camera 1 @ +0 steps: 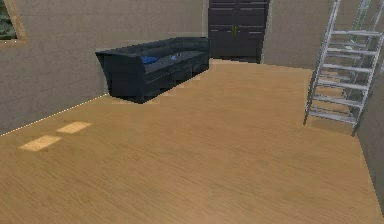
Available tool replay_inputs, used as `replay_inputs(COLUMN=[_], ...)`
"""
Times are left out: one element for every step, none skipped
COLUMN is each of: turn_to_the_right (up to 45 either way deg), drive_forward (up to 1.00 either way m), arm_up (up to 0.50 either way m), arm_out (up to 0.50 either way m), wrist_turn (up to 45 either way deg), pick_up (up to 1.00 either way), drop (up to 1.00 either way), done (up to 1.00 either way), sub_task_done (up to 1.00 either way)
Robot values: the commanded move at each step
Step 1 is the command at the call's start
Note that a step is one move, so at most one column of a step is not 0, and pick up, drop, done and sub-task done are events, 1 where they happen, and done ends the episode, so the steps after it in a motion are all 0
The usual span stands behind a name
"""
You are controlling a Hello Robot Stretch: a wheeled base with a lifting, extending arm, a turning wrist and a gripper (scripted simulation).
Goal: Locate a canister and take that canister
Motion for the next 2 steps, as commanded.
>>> replay_inputs(turn_to_the_right=[0.0, 0.0], drive_forward=[0.0, 0.0], arm_up=[0.0, 0.0], arm_out=[0.0, 0.0], wrist_turn=[45.0, 12.0], pick_up=[0.0, 0.0], drop=[0.0, 0.0], done=[0.0, 0.0], sub_task_done=[0.0, 0.0])
